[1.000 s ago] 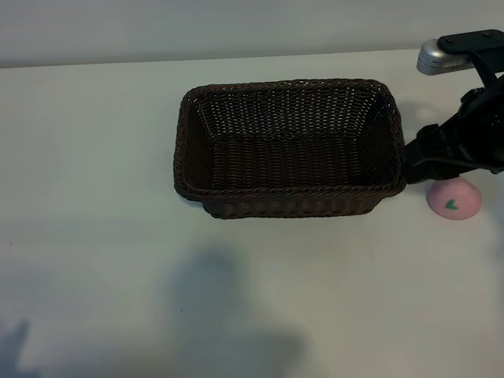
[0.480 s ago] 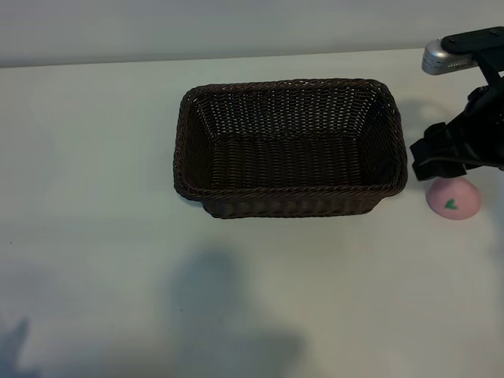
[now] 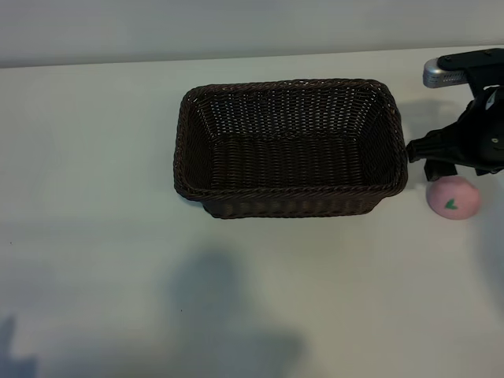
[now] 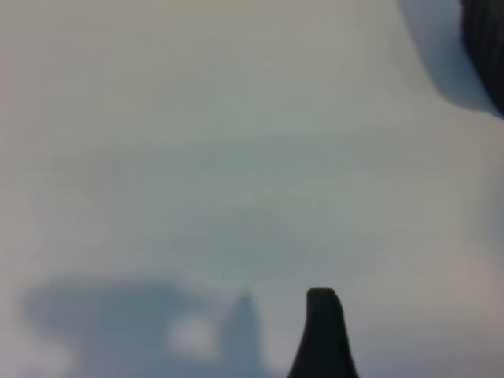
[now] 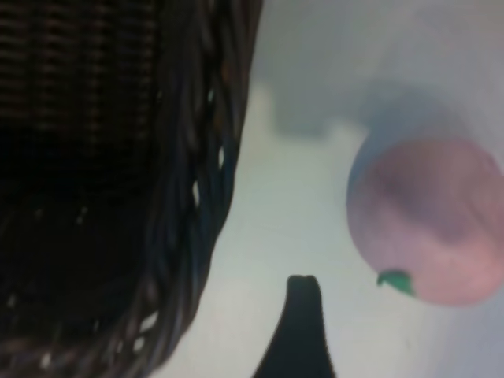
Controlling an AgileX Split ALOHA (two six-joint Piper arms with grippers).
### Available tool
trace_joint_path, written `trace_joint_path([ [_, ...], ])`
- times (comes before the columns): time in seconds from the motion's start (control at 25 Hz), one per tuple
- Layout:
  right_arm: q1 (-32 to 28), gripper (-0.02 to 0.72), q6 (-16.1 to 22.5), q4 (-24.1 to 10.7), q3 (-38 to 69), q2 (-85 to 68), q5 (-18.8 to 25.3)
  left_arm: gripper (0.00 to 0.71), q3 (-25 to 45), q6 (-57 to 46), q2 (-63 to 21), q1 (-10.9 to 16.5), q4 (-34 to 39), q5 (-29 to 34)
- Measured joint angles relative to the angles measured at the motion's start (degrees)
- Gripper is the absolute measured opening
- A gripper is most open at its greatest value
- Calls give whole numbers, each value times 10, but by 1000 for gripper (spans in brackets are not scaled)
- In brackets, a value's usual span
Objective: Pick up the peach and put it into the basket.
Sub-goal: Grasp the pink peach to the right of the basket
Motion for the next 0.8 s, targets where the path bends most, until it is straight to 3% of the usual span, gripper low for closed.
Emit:
trace_joint_path([
  [0.16,-1,593,12,-2,0,34,-31,554,0,0,0,22,0,0],
  [0.48,-50,593,16,-3,0,80,-50,554,0,0,0,24,0,0],
  [0.8,-61,581,-25,35,0,98,-55,554,0,0,0,24,0,0],
])
